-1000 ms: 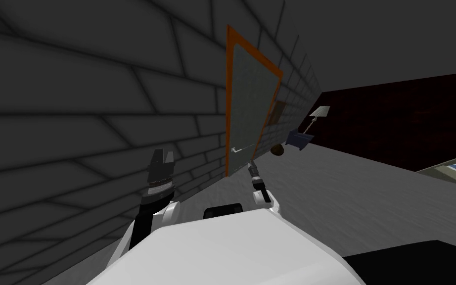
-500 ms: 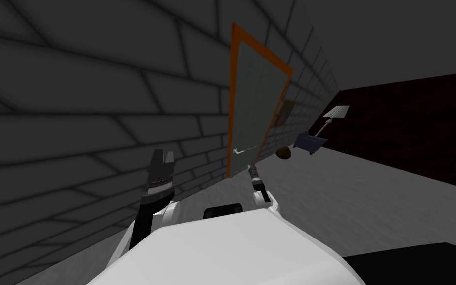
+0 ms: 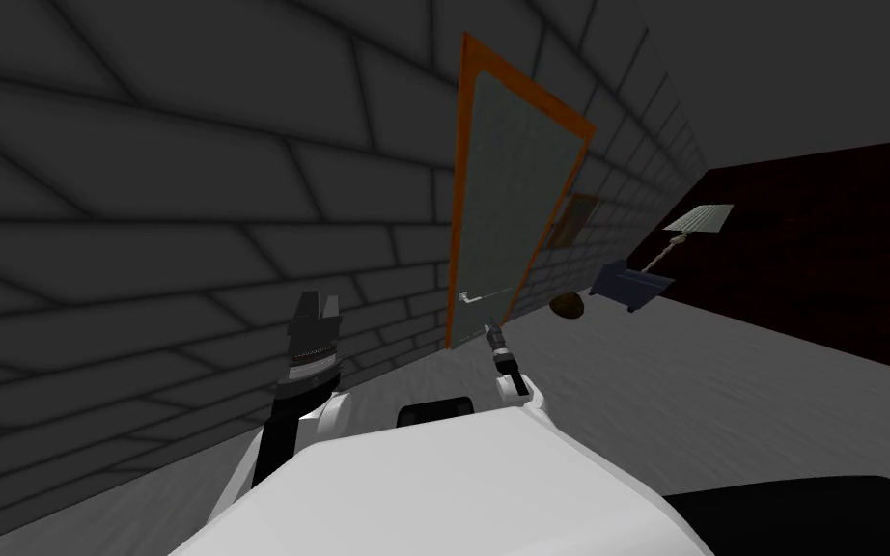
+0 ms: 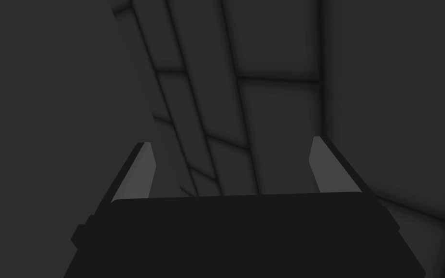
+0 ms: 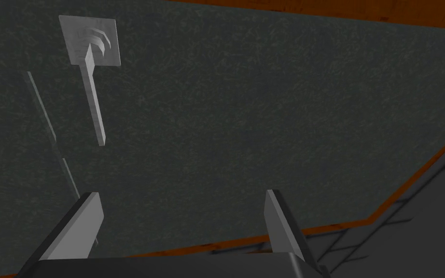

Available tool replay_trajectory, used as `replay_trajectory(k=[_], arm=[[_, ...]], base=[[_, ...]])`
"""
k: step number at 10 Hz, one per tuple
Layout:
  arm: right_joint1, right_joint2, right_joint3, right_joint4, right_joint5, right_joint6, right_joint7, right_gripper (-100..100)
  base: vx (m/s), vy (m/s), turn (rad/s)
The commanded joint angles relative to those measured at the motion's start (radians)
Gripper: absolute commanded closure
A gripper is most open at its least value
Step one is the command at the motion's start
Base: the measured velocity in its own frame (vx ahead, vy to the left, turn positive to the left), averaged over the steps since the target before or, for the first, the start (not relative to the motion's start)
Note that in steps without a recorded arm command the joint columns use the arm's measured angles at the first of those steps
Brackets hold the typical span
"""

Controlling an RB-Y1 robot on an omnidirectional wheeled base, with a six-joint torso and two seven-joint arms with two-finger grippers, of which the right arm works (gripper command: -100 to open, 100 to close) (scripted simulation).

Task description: Pull the door open

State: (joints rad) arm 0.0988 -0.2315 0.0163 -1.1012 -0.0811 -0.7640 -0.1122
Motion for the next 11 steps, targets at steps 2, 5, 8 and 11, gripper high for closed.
replay_trajectory(k=[2,5,8,11], arm=[[-0.015,-0.008,0.001,0.046,-0.005,-0.01,-0.011,-100],[-0.048,-0.026,0.003,0.138,-0.016,-0.039,-0.035,-100],[-0.069,-0.037,0.005,0.211,-0.023,-0.056,-0.05,-100],[-0.098,-0.052,0.007,0.297,-0.033,-0.081,-0.071,-100]], base=[[0.027,-0.035,0.092],[0.033,-0.064,0.179],[0.021,-0.065,0.146],[0.036,-0.075,0.186]])
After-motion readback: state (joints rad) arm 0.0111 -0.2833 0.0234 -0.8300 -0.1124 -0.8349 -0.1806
